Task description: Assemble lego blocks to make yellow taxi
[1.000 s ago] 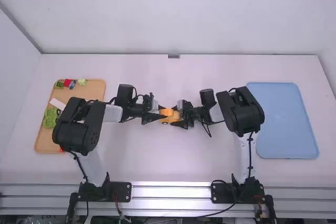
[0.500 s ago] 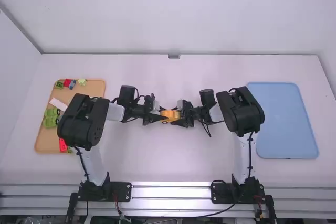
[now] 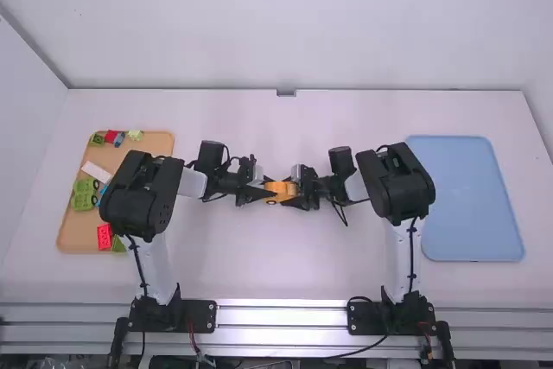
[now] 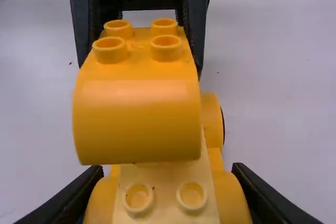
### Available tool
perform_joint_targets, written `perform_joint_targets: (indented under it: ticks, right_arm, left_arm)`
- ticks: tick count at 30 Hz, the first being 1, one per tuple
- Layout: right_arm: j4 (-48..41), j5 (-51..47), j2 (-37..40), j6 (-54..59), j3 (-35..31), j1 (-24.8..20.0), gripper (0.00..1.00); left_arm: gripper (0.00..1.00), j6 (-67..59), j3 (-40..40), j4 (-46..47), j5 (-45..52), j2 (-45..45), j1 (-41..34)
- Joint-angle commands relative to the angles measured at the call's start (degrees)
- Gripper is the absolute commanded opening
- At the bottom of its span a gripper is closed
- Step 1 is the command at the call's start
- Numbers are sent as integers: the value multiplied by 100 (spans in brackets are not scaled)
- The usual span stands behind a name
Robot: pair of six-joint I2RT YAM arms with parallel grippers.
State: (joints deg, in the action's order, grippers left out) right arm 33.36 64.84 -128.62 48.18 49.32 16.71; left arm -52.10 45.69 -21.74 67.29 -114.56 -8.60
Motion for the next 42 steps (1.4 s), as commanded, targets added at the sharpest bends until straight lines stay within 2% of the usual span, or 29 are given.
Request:
perform_joint_targets:
  ticks: [1,25,35,42]
  right_arm:
    - [-79,-61,-76,-37,-22,24,55]
    - [-122,-59,-76,-39,-24,90,55]
    - [-120,-55,-76,-37,-22,109,55]
    - [-120,-57,-76,-37,-22,92,55]
  left_arm:
    - [3,-42,70,7,83,-72,-83]
    - [2,22,70,-52,-778,-74,-197]
    - [2,-101,70,337,-809,-74,-267]
    - [2,-431,68,1025,-1329,-74,-267]
